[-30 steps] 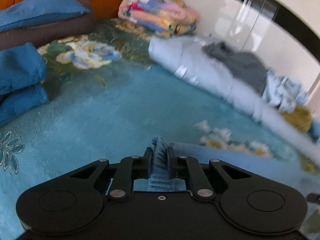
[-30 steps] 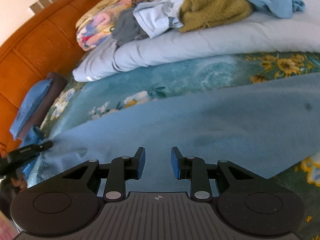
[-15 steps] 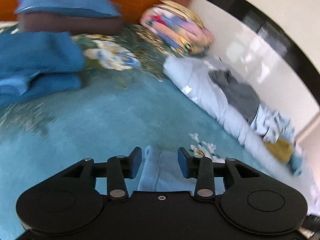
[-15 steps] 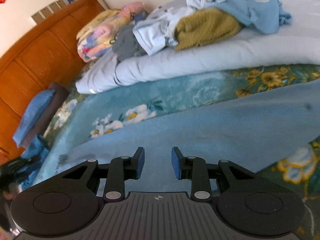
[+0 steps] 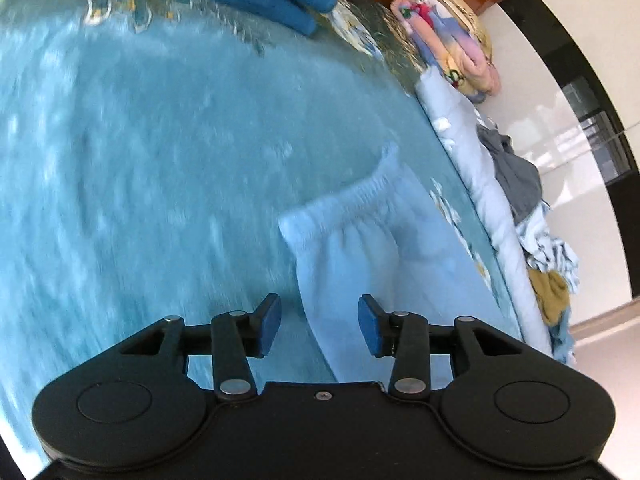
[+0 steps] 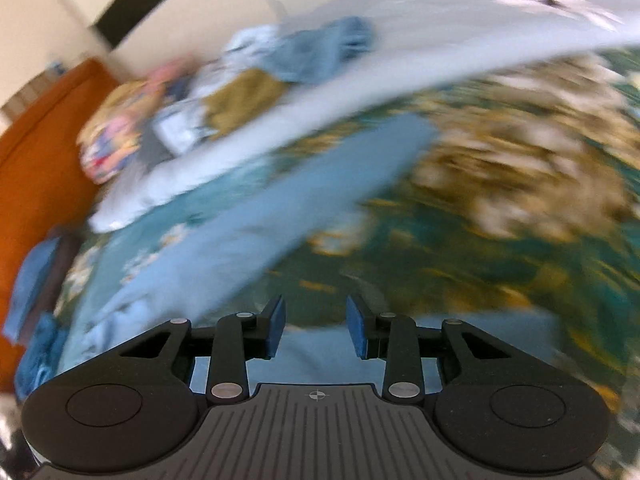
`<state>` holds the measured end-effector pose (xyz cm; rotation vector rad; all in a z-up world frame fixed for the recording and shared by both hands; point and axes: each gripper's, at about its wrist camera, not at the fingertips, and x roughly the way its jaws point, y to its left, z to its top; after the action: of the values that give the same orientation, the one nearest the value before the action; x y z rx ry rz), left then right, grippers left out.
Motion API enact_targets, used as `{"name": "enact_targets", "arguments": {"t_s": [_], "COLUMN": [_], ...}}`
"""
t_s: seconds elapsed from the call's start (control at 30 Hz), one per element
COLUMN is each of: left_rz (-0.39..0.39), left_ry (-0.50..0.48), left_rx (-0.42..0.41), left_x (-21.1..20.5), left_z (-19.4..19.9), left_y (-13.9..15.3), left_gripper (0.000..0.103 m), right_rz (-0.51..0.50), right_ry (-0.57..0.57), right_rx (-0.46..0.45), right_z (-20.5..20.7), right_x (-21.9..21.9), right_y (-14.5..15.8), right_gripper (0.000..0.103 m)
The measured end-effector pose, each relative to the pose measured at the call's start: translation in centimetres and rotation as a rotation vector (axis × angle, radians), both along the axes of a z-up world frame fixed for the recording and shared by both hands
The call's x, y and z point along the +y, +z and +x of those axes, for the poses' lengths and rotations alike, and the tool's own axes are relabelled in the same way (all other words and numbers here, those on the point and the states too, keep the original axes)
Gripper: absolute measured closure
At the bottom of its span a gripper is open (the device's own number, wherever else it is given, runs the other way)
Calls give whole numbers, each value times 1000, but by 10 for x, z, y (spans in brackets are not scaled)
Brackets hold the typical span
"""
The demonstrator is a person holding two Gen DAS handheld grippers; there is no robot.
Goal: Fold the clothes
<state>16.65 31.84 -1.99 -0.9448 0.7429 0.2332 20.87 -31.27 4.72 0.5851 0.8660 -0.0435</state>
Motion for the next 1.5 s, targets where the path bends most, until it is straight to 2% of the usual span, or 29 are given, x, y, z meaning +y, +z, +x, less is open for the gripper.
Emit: {"name": "enact_targets", "arguments": {"t_s": [0.07,0.17,0.3,0.37,0.47,0.6,0.77,0.83,0.97,1.0,1.03,1.1,1.23,1.37,1.47,1.5], "left_rz": [-10,-32,-47,-52,-58,-48,-51,-44,-36,-35,-33,-36,-34,-38,-45,-48], "left_ry": [-19,-45,-54,-59,-62,-70,-70,-73,-77,-80,-82,-83,-83,-88,-87,-87], "left_rx": [-9,-13,-14,-14,-18,-11,-9,-8,-4,-3,-2,-5,-6,-11,-18,-20], "left_x": [-6,-13,-19,-21,-24,-28,-29,-30,-33,-33,-33,-33,-34,-34,-33,-33], "left_z": [-4,-5,-10,-12,-15,-16,-18,-18,-17,-17,-17,-18,-19,-20,-22,-22], "left_y": [-1,-3,-4,-4,-3,-1,0,1,1,2,2,2,2,2,2,1], "left_gripper": [59,56,55,52,49,49,49,48,47,47,46,45,44,43,43,43], "right_rz": [10,1,-2,36,112,184,234,223,291,298,297,264,174,26,6,-2], "right_ry": [-35,-83,-161,-189,-193,-217,-242,-255,-312,-329,-340,-338,-259,-170,-161,-166], "right_rx": [25,51,87,104,131,102,94,117,117,115,115,105,52,-97,-150,-136], "right_z": [-20,-50,-73,-78,-76,-68,-61,-61,-65,-65,-65,-60,-45,-43,-51,-53], "right_x": [-15,-32,-48,-56,-60,-60,-64,-67,-77,-78,-79,-78,-68,-52,-53,-55], "right_y": [-2,-7,-21,-29,-42,-46,-48,-51,-63,-64,-64,-60,-38,-3,5,3], "right_gripper": [72,64,64,64,64,64,65,65,71,77,79,98,101,101,101,101]}}
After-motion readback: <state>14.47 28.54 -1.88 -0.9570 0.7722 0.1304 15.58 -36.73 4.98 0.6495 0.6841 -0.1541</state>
